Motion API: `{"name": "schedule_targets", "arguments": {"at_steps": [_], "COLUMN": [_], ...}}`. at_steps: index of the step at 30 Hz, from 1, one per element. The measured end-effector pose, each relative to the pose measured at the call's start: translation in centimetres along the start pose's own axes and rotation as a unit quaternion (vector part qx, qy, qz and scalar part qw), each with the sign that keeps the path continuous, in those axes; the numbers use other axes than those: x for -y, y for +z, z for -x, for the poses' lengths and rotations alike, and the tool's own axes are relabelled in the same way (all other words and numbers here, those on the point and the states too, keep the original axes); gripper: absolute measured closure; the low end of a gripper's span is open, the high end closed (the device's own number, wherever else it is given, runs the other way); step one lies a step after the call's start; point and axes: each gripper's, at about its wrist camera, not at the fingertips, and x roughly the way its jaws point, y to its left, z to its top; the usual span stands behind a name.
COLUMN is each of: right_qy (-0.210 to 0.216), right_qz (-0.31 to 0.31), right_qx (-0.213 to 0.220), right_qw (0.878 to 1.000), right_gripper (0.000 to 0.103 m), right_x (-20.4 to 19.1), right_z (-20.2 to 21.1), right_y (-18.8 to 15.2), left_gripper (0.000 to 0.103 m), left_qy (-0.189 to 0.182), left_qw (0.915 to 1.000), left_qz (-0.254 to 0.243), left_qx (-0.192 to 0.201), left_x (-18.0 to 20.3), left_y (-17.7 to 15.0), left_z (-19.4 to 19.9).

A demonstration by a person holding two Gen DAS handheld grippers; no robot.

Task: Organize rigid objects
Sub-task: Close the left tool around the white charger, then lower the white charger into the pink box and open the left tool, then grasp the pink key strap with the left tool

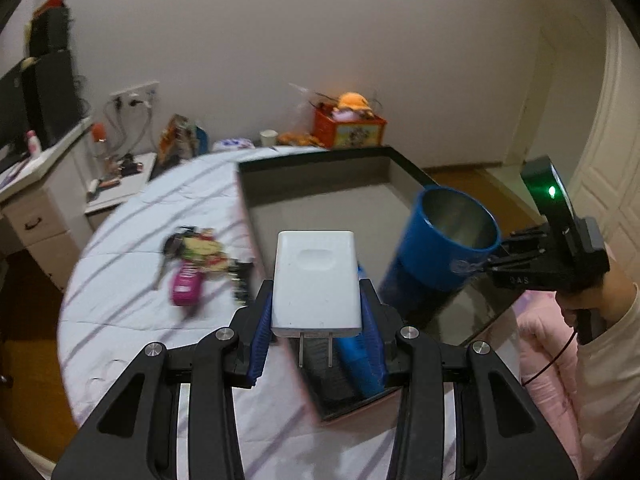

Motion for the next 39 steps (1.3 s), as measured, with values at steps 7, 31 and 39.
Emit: {"name": "schedule_targets", "arguments": {"at_steps": [7,31,39], "right_qy": [0.006,0.001,-0.005], "right_qz": [-0.001,-0.003,-0.004], "right_qx": [0.002,-0.002,-0.003], "right_qw": [1.0,1.0,1.0], "right_gripper": [0.08,0.08,0.08], "right_x": [0.2,0.0,-0.2], "right_z": [0.0,-0.1,-0.1], "right_y": [-0.1,0.1,0.1], "left_gripper": [0.062,0.014,0.01], "left_qy": [-0.004,-0.009,0.053], "left_qw": [0.9988,0.9998,0.994], "left_qz": [-0.024,0.002,0.092], "left_qx": [-0.041,0.019,0.025], "left_x": [2.7,0.3,-7.3], "left_y": [-0.8,-1.7,-3.3], "left_z": [-3.0,2.4,4.4]}}
